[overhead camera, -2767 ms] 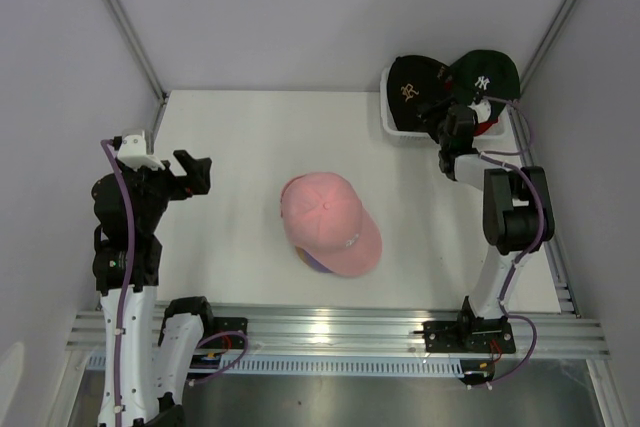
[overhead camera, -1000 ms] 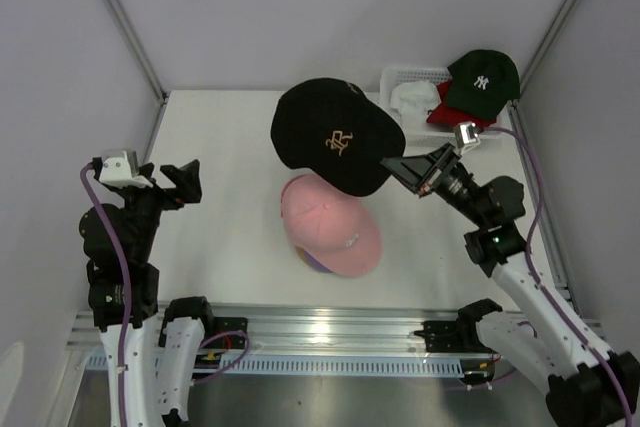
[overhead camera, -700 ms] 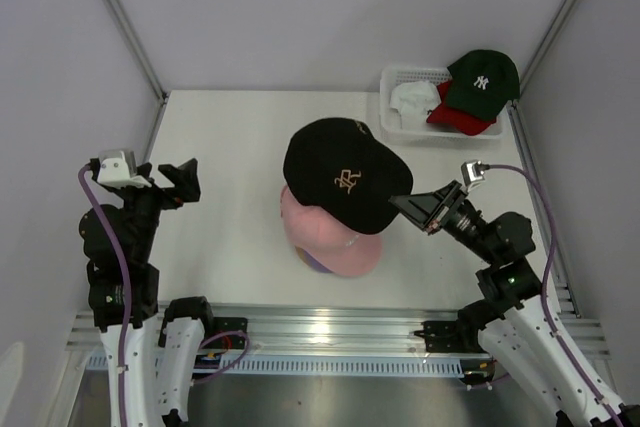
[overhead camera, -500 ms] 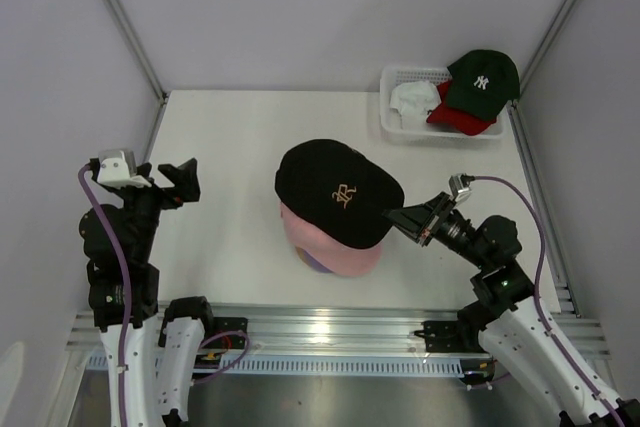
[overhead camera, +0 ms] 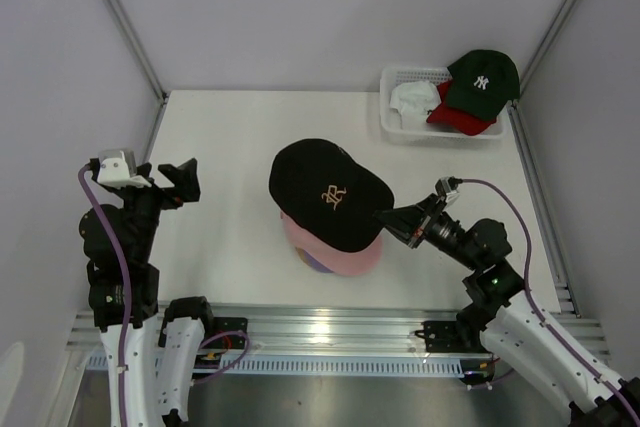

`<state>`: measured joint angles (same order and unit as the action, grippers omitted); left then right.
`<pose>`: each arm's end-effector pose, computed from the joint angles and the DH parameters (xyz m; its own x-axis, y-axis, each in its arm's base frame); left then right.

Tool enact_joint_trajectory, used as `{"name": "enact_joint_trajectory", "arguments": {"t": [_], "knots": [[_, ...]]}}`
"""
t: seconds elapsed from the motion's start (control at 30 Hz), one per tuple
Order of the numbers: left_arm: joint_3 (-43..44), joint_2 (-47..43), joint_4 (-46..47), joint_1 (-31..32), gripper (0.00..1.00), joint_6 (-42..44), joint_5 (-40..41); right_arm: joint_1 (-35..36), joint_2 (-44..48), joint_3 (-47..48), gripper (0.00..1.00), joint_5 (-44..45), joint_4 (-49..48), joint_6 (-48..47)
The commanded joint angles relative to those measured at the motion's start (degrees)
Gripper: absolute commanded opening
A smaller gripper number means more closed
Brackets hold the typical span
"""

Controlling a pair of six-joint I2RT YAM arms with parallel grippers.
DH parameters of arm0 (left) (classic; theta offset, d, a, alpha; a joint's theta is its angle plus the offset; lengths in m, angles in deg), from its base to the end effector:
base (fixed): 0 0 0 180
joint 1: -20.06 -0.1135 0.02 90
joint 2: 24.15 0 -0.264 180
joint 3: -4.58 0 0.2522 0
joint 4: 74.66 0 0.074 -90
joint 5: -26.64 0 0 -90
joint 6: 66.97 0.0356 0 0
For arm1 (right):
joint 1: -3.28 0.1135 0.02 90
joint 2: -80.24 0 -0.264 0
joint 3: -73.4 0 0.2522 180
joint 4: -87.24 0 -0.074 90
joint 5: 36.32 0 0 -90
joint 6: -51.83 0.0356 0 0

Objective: Stack the hats

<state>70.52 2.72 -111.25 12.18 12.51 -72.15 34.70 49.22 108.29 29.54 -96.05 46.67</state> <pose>0.0893 0.0069 0.3965 0.0393 -0.1767 -0.9835 0.0233 0.9841 -0.1759 0.1213 0.0912 0.2798 -0.8091 0.5708 -0.1400 -0.1799 -0.0137 0.9836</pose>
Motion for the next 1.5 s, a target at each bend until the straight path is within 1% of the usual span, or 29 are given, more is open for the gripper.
{"name": "enact_joint_trajectory", "arguments": {"t": [0.0, 0.13, 0.23, 0.3, 0.4, 0.53, 0.6, 0.77, 0.83, 0.9, 0.97, 1.07, 1.17, 1.33, 1.47], "knots": [[-0.1, 0.0, 1.5, -0.6, 0.99, -0.9, -0.6, 2.1, -0.9, 4.0, 0.0, 2.7, -7.4, 1.1], [0.0, -0.2, 1.5, -0.7, 1.0, -1.0, -0.8, 5.0, -3.8, 3.7, 0.0, 3.7, -9.5, 0.8], [-0.2, -0.4, 1.6, -0.7, 0.99, -1.0, -0.7, 5.8, -4.4, 3.6, 0.0, 4.6, -11.0, 0.3], [-0.1, -0.5, 1.6, -0.7, 0.99, -1.0, -0.8, 5.8, -4.1, 4.4, 0.0, 5.2, -8.4, -1.1], [-0.4, -0.5, 1.6, -0.6, 0.99, -0.9, -0.8, 5.8, -2.1, 2.3, 0.0, 6.5, -3.8, -2.3], [-0.2, -0.5, 1.6, -0.6, 1.0, -0.9, -0.7, 5.8, 4.2, 0.1, 0.0, 9.6, 4.3, -5.2], [0.0, -0.5, 1.5, -0.7, 0.99, -0.9, -1.0, 5.3, 7.9, -1.3, 0.0, 10.3, 7.0, -4.8], [-0.1, -0.5, 1.5, -0.6, 1.0, -1.0, -1.0, 4.9, 11.9, -5.9, 0.0, 10.7, 10.0, -3.5], [-0.2, -0.5, 1.6, -0.6, 0.99, -1.0, -1.0, 4.5, 12.0, -9.1, 0.0, 10.5, 10.2, -2.4], [-0.1, -0.5, 1.5, -0.7, 1.0, -1.0, -1.0, 3.7, 11.3, -11.4, 0.0, 9.3, 7.8, -0.9], [-0.2, -0.7, 1.6, -0.7, 0.99, -1.0, -1.0, 3.4, 10.2, -13.1, 0.0, 8.6, 7.6, -1.0], [-0.2, -0.6, 1.4, -0.6, 0.99, -1.0, -1.0, 3.2, 10.2, -13.5, 0.0, 8.3, 9.8, -2.3], [-0.1, -0.8, 1.4, -0.6, 1.0, -1.0, -1.0, 2.9, 12.1, -13.8, 0.0, 9.4, 13.4, -4.3], [0.0, -0.7, 1.4, -0.6, 1.0, -1.0, -1.0, 1.5, 14.9, -19.4, 0.0, 9.6, 14.1, -2.1], [-0.1, -0.5, 1.5, -0.7, 0.99, -1.0, -1.0, 0.8, 14.6, -21.0, 0.0, 9.9, 20.3, -6.2]]}}
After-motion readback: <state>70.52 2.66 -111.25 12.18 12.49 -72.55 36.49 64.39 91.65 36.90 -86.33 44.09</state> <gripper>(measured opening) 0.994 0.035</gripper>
